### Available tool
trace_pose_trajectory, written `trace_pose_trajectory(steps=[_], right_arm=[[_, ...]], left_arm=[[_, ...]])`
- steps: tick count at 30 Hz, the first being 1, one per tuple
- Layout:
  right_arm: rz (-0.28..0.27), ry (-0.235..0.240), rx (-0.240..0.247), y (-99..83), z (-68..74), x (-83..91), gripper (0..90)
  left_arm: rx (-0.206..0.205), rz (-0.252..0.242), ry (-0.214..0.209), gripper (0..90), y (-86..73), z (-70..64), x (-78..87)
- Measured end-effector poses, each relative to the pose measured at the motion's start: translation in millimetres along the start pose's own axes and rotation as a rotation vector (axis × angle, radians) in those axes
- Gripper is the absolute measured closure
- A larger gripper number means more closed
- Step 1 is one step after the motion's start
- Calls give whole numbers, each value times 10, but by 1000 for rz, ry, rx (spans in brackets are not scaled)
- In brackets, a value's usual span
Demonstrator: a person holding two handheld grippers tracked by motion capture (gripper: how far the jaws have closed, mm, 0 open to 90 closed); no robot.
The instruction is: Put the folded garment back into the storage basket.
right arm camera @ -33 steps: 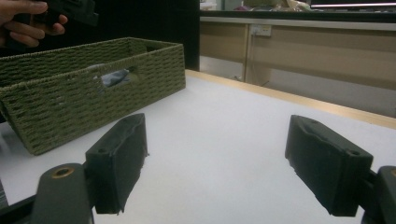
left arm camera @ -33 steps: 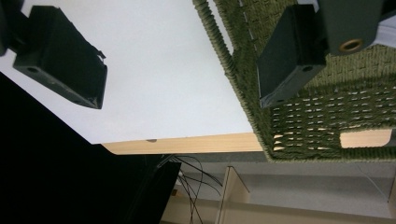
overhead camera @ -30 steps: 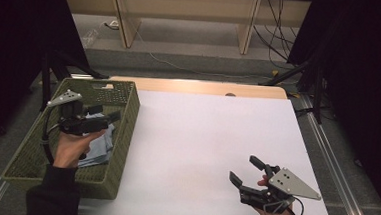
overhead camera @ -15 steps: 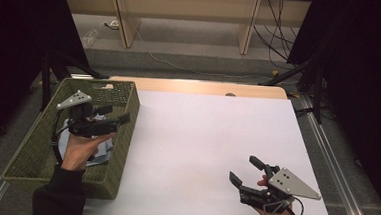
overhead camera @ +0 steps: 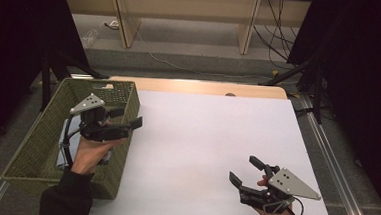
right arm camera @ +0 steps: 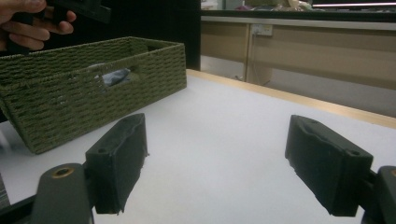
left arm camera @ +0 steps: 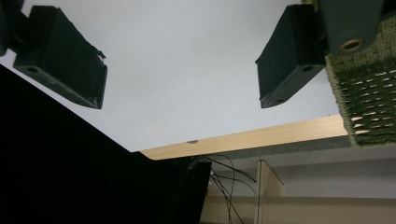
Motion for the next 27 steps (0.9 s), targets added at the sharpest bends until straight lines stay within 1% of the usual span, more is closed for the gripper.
trace_pose_trajectory(steps=[3, 7, 12, 16, 27], right_arm=[[0, 0, 0, 0, 0, 0, 217], [0, 0, 0, 0, 0, 0, 217], [0, 1, 1, 0, 1, 0, 217], [0, 1, 1, 0, 2, 0, 217], [-1, 3, 1, 1, 3, 1, 217]], left_arm=[[-11, 5, -8, 158, -22, -44, -27], [-14, 6, -28, 158, -50, -96, -56], [-33, 4, -52, 158, -88, -180, -90], [-50, 5, -70, 158, -149, -248, -142], [-87, 3, -101, 158, -280, -369, -219]])
Point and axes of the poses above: each handheld gripper's, and its own axes: x roughly backward along the jaws, y roughly out of its top, z roughly to its left, the point moved 1 cm from there along -x, roughly forward along the jaws, and after that the axes turned 10 degrees about x, right-handed, at the moved point
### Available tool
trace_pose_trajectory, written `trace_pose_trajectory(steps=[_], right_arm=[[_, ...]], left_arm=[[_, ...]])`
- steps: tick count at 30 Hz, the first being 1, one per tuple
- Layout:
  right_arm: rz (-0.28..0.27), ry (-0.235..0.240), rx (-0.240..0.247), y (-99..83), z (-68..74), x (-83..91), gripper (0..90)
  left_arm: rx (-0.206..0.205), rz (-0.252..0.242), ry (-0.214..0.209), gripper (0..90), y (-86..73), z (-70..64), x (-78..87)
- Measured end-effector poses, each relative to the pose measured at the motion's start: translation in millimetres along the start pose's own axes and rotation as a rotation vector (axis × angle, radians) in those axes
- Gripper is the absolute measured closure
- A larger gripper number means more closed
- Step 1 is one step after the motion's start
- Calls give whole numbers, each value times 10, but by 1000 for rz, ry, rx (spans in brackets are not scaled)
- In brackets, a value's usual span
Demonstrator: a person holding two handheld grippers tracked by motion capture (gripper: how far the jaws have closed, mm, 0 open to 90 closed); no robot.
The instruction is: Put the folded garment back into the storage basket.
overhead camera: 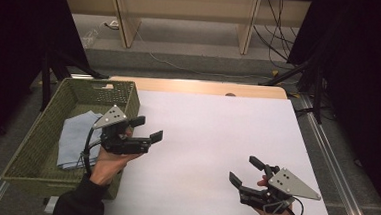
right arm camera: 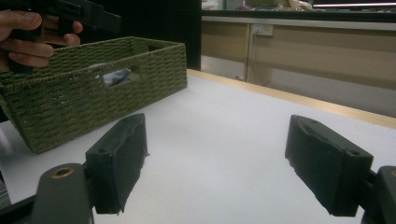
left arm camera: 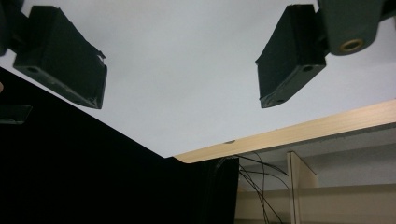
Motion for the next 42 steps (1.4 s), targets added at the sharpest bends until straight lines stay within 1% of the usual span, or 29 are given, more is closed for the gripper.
trace_pose_trajectory(steps=[6, 19, 28, 39, 42], right_arm=[[2, 2, 1, -1, 1, -1, 217], [3, 4, -1, -2, 4, -4, 217], [5, 6, -2, -4, 4, -6, 217], [5, 6, -2, -4, 5, -8, 217], [6, 6, -2, -4, 4, -7, 217]], left_arm=[[-6, -13, -16, 158, -60, -33, -19], [-31, -29, -22, 158, -211, -73, -43], [-44, -47, -32, 158, -319, -74, -18], [-77, -76, -30, 158, -436, -98, 28], [-66, -83, -39, 160, -453, -100, 35]])
Point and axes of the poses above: each handheld gripper's, and its own axes: x roughly backward along the jaws, y roughly out of its top, z roughly to its left, the point moved 1 cm from there along -x, roughly forward along the jaws, and after that the axes turned 10 degrees about x, right-handed, at the moved point
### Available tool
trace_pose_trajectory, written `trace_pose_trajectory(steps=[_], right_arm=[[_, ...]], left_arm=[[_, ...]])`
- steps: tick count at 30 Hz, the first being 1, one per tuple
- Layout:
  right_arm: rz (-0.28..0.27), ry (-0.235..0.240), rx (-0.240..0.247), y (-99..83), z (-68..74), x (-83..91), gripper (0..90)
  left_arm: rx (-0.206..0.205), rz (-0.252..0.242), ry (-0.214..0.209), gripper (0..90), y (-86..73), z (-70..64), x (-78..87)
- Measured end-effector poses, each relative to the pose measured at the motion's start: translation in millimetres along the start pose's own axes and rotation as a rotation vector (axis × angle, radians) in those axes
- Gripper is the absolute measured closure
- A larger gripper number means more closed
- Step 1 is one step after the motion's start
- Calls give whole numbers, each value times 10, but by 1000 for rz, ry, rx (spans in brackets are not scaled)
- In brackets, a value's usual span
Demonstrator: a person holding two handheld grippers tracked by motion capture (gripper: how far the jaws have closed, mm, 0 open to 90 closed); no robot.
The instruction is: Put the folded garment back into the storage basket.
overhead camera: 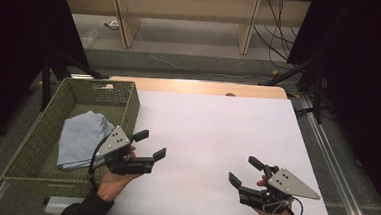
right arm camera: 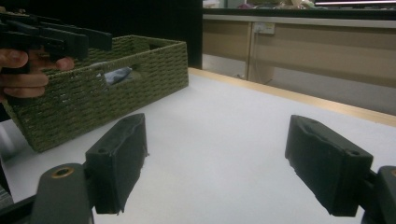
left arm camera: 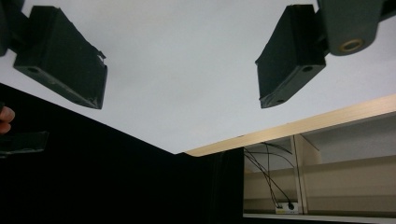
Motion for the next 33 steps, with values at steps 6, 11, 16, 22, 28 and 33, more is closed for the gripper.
trace_pose_trajectory(steps=[6, 11, 16, 22, 28, 33], right_arm=[[-1, 1, 1, 0, 2, 0, 217], [-1, 1, 1, 0, 2, 0, 217], [-1, 1, 1, 1, 4, -1, 217], [-2, 2, 2, 3, 8, 2, 216], [-2, 1, 2, 2, 6, 0, 217], [-2, 2, 2, 1, 6, 0, 217]], left_arm=[[10, -16, -18, 160, -53, -6, 20], [5, -19, -15, 160, -95, -3, 41], [0, -12, -17, 160, -138, -17, 54], [-4, -10, -14, 160, -205, -25, 77], [-2, -25, -20, 160, -237, -32, 83], [-7, -16, -24, 160, -267, -40, 73]])
Point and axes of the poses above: each handheld gripper's, and its own axes: x roughly backward along the jaws, y roughly out of its top, z roughly to its left, the point moved 1 cm from there along -x, roughly forward along the jaws, and after that the axes turned 10 degrees about x, right-handed, at the moved point
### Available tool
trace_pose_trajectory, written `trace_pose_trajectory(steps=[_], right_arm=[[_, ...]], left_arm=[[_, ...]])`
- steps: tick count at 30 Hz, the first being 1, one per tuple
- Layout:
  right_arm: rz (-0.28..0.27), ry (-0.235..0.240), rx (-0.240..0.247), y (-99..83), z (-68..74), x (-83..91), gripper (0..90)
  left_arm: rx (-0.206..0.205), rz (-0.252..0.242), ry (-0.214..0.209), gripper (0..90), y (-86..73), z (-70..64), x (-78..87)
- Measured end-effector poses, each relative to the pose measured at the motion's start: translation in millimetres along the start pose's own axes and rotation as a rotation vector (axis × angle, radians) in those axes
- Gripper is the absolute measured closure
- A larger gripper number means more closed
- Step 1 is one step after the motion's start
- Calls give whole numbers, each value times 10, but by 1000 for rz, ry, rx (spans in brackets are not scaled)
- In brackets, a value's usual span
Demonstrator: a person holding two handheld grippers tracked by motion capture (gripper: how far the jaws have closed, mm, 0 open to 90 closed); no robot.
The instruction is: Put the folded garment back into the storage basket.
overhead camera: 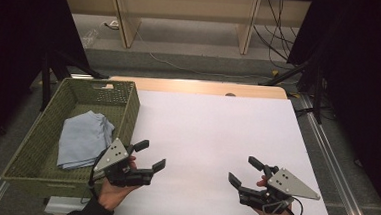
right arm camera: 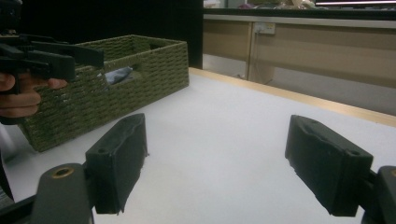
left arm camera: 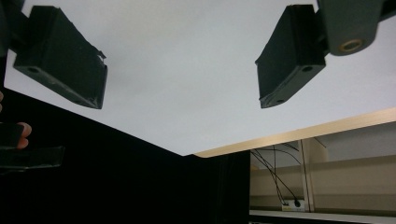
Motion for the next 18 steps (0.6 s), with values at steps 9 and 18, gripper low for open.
trace_pose_trajectory(steps=[9, 18], right_arm=[[0, 0, 1, 0, 0, 1, 217], [-1, 0, 1, 0, 1, -1, 217]], left_arm=[[5, -5, -1, 160, 7, 5, 7], [3, 2, -4, 160, -2, 2, -5]])
Point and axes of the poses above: each handheld gripper's, and its own axes: x roughly backward along the jaws, y roughly out of its top, z roughly to its left, the point moved 1 cm from there along -x, roughly forward along the jaws, and after that the axes turned 10 degrees about x, right-handed, at the moved point
